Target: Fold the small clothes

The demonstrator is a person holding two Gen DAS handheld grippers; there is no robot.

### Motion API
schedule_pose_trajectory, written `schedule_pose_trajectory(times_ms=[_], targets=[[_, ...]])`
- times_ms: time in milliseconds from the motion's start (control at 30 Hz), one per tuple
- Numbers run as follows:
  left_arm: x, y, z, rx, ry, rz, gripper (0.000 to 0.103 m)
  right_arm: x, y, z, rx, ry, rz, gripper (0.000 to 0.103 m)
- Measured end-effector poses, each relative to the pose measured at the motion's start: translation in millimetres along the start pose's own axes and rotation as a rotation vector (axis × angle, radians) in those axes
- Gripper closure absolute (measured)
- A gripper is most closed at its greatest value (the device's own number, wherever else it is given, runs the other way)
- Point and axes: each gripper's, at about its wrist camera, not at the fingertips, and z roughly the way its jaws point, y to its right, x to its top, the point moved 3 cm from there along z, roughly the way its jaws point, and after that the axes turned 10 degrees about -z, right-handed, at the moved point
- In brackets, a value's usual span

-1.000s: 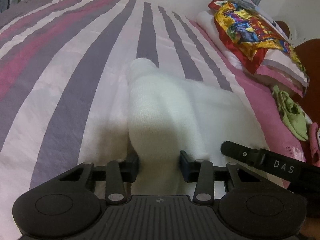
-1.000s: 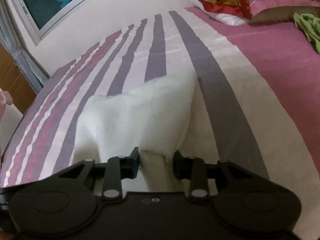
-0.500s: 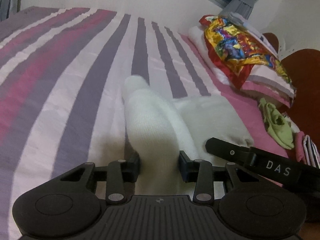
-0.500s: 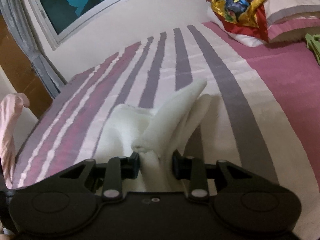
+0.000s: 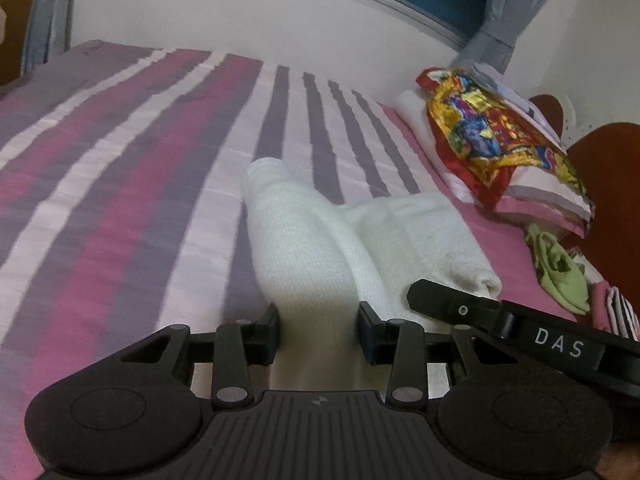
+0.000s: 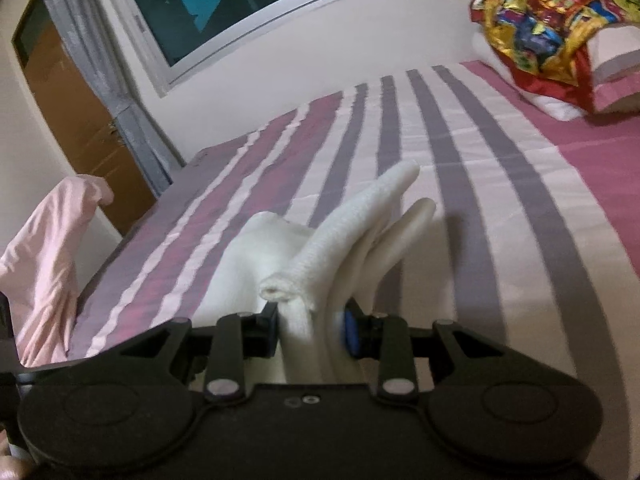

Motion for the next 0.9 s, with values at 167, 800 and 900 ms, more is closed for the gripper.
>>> schedule_pose_trajectory(times_ms=[167,800,900], targets=[[0.0,-23.5,-2.8,0.027,0.018,-0.009,0.064,-3.8,-18.8,12.6,0.027,-0.001,0.006,0.072],[-40.0,-92.3,24.2,0.154,-0.042,-0.064,0.050,-58.7,-4.2,67.1,-0.142,-0.134,-0.009,0.064],[-27.2,-90.3,7.2,0.151,0.029,-0.085,0.050,-49.7,-6.7,56.9,-0.171,-0.092,-0.042,0.064]])
